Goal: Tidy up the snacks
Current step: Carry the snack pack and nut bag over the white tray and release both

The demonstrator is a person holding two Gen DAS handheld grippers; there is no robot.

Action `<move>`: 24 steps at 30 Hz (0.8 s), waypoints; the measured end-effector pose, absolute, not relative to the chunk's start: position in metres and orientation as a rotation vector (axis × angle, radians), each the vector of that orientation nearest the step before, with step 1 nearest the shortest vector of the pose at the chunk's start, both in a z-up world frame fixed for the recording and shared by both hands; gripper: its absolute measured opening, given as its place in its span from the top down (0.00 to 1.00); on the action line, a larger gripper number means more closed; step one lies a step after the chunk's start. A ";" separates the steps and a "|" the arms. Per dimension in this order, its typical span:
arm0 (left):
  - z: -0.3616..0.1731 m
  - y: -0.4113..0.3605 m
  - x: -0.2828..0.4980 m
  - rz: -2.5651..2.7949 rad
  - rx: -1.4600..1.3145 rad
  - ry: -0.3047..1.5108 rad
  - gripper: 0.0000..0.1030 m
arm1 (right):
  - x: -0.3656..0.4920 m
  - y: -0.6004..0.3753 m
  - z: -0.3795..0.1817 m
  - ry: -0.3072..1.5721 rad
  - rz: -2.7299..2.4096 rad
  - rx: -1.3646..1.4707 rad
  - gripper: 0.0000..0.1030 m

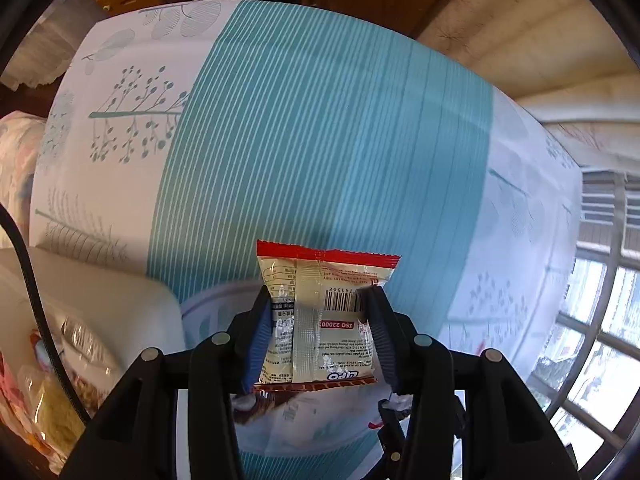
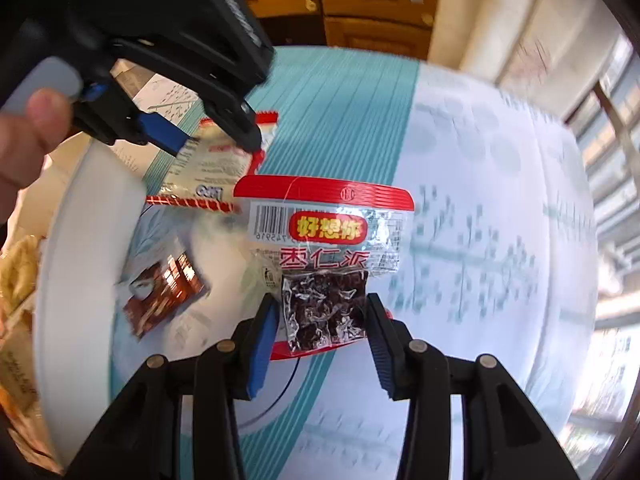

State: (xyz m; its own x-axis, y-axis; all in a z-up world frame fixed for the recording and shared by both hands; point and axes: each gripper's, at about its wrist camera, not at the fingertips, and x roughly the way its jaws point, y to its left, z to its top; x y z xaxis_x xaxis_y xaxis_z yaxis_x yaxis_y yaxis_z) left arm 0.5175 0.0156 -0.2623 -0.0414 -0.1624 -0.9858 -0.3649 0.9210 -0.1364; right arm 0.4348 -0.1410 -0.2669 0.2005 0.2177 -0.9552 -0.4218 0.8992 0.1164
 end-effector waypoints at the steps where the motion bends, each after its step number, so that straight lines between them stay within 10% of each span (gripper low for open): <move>1: -0.258 0.014 0.512 0.167 -0.407 1.616 0.56 | 0.424 -0.141 -0.268 1.306 0.446 -0.178 0.58; 24: -0.137 -0.008 0.391 -0.017 -0.261 1.554 0.56 | 0.297 -0.144 -0.184 1.471 0.411 -0.004 0.58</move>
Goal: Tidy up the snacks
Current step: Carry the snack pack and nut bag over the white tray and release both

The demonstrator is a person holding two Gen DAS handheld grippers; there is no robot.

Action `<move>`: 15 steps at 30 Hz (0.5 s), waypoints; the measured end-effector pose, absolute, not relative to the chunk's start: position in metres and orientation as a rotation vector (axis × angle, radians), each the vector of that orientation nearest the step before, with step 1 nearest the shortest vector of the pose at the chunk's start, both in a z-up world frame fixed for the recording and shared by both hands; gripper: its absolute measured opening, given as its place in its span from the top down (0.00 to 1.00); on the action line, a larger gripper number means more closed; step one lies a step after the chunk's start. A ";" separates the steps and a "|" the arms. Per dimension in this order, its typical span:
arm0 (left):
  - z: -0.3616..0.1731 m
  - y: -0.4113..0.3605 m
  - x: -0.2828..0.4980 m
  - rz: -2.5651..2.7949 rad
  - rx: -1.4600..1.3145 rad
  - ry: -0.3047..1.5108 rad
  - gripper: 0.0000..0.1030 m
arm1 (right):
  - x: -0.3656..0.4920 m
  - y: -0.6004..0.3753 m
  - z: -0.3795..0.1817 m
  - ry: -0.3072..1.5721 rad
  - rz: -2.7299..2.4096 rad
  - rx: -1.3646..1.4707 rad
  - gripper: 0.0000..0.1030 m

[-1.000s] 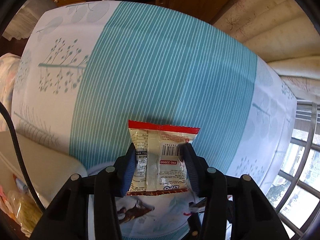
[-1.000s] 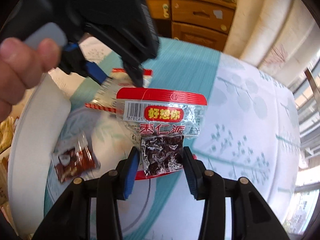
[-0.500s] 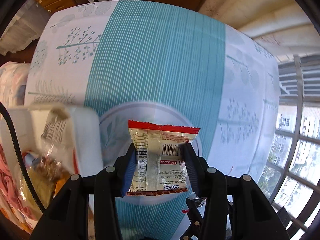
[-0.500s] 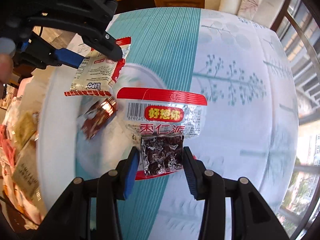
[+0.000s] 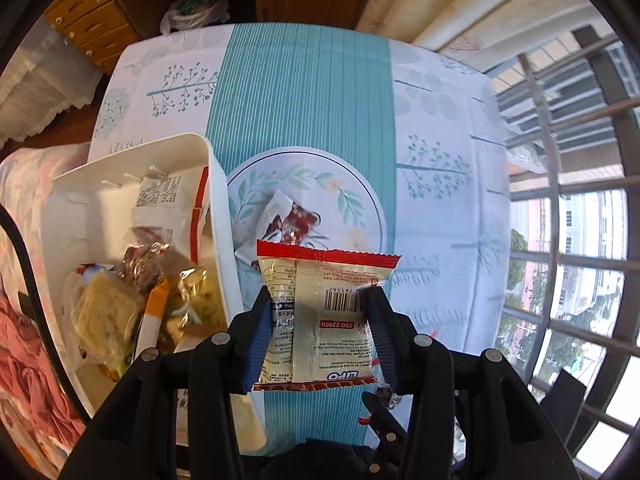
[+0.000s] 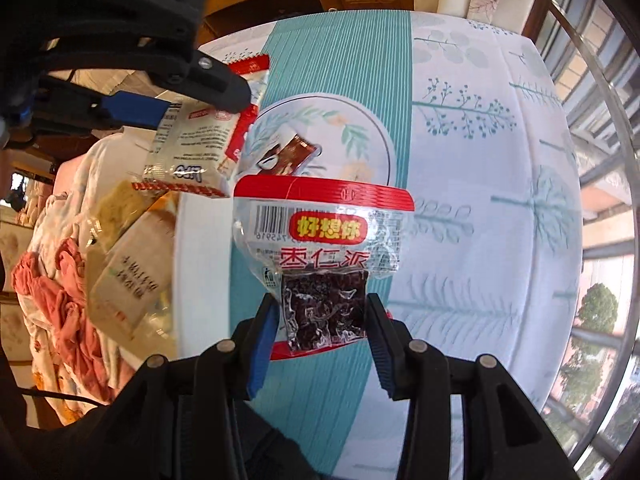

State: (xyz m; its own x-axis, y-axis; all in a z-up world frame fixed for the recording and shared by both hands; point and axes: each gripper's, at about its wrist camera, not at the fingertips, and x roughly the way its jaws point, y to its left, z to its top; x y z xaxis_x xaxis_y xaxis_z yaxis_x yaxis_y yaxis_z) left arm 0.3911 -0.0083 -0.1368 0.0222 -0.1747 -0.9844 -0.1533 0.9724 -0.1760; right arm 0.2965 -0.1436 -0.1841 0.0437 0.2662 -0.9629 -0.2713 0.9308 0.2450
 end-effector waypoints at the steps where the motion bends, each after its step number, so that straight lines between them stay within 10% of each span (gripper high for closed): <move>1: -0.131 -0.007 0.387 -0.027 -0.255 1.544 0.56 | 0.294 -0.141 -0.183 1.471 0.409 0.003 0.58; 15: -0.083 0.053 0.328 -0.145 -0.210 1.429 0.56 | 0.237 -0.098 -0.152 1.470 0.311 0.169 0.58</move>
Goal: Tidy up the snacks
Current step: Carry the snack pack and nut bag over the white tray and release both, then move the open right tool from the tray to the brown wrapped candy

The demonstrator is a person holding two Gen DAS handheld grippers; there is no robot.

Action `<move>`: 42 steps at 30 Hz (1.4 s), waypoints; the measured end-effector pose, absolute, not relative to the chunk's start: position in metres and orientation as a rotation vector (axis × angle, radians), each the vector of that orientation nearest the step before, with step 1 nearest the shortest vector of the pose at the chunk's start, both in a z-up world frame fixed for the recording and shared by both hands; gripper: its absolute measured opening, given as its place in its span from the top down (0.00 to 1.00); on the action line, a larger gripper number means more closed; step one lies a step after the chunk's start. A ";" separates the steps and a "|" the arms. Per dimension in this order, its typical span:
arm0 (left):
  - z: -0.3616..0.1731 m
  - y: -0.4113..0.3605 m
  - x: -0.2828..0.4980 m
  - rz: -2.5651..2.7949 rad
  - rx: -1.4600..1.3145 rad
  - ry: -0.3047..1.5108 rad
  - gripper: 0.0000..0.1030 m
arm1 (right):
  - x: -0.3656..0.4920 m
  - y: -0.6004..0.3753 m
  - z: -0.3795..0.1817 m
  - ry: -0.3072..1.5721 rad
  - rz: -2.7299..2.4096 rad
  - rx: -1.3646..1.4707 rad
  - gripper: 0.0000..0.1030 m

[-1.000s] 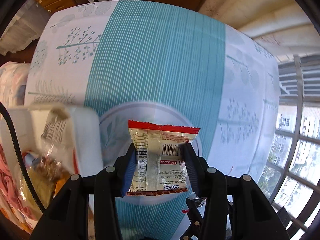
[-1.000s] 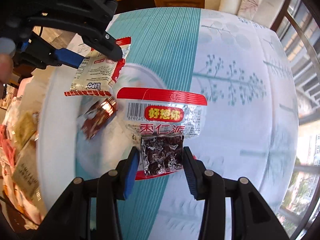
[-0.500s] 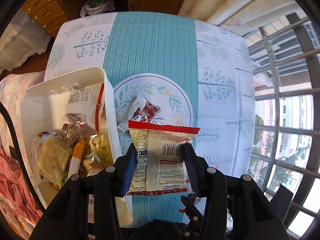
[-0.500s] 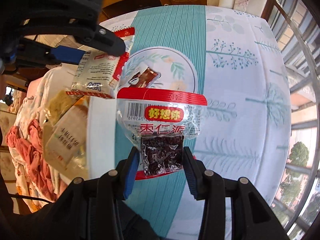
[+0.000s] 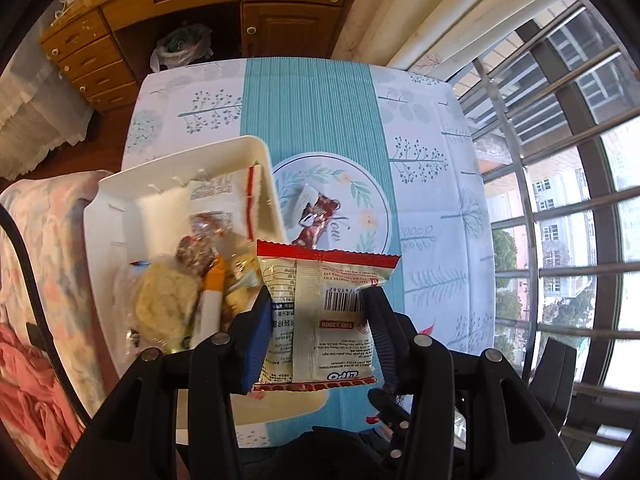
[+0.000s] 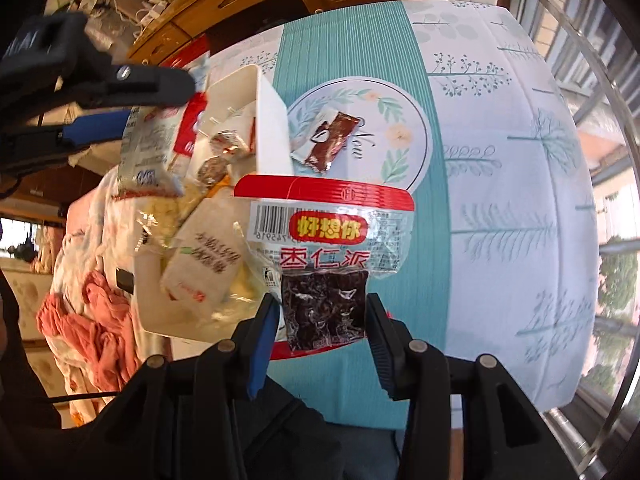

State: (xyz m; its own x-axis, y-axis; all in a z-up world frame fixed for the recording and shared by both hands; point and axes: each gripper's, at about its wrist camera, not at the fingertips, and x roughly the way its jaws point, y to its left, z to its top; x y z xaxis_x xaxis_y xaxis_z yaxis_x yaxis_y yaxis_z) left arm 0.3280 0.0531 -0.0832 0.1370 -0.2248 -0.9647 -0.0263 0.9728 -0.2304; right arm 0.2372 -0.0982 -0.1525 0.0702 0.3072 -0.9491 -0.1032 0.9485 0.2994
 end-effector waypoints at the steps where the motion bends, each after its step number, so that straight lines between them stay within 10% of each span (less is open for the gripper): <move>1: -0.081 0.061 0.322 -0.158 -0.210 1.422 0.56 | 0.234 -0.094 -0.151 1.468 0.302 0.182 0.58; 31: -0.109 0.176 0.214 -0.404 -0.034 1.165 0.56 | 0.182 0.023 -0.176 1.464 0.215 0.401 0.55; 37: -0.112 0.186 0.211 -0.374 -0.083 1.163 0.17 | 0.179 0.027 -0.173 1.437 0.235 0.388 0.53; 42: -0.112 0.191 0.208 -0.352 -0.144 1.157 0.17 | 0.179 0.017 -0.165 1.405 0.220 0.375 0.41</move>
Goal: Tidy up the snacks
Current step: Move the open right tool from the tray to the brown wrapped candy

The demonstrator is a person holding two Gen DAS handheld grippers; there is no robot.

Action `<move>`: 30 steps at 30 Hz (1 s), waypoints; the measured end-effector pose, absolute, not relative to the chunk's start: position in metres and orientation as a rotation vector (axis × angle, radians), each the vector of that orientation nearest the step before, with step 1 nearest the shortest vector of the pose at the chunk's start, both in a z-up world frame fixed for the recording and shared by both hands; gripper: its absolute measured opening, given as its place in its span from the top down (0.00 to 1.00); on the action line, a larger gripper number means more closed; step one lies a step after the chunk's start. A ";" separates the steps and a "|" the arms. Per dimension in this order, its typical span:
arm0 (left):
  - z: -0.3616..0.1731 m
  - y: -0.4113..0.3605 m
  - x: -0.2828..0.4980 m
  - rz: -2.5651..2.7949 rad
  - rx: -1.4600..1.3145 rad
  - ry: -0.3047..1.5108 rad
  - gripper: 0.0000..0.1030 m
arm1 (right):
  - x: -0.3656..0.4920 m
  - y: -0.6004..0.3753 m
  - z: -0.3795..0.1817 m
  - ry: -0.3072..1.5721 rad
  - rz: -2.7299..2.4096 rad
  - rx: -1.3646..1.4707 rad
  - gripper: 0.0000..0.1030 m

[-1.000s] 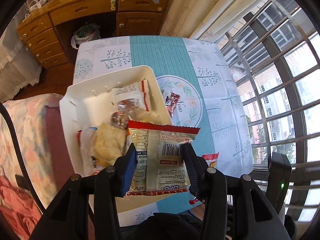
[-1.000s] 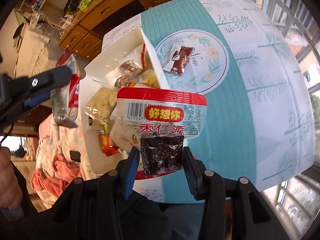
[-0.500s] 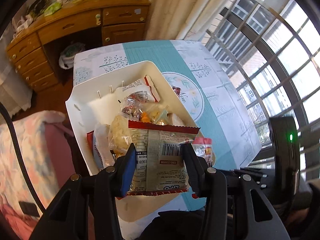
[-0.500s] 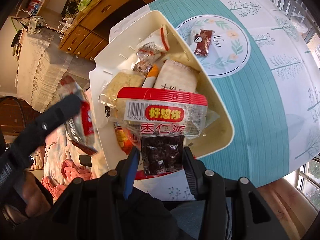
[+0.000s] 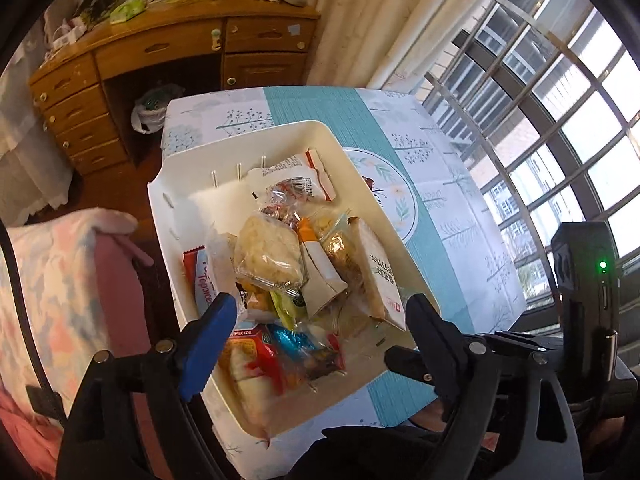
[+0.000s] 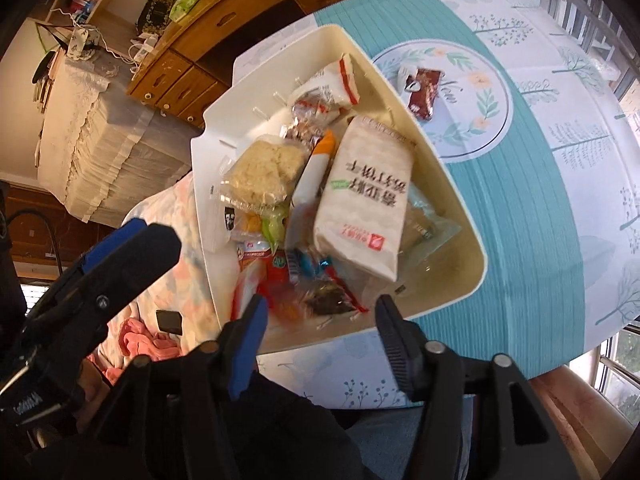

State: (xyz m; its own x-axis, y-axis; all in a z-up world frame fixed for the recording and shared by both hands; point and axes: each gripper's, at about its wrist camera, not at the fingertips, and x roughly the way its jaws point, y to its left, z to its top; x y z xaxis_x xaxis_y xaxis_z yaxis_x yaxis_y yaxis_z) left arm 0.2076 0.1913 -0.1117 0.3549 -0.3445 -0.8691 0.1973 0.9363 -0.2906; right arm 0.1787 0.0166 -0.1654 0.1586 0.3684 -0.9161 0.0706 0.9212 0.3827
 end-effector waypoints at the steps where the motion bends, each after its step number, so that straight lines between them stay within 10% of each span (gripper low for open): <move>1: -0.113 0.192 0.207 -0.345 -0.158 1.162 0.17 | 0.179 0.015 -0.164 1.401 0.217 0.372 0.39; 30: -0.113 0.087 0.232 -0.096 -0.326 1.197 0.16 | 0.224 -0.107 -0.147 1.223 0.434 0.006 0.33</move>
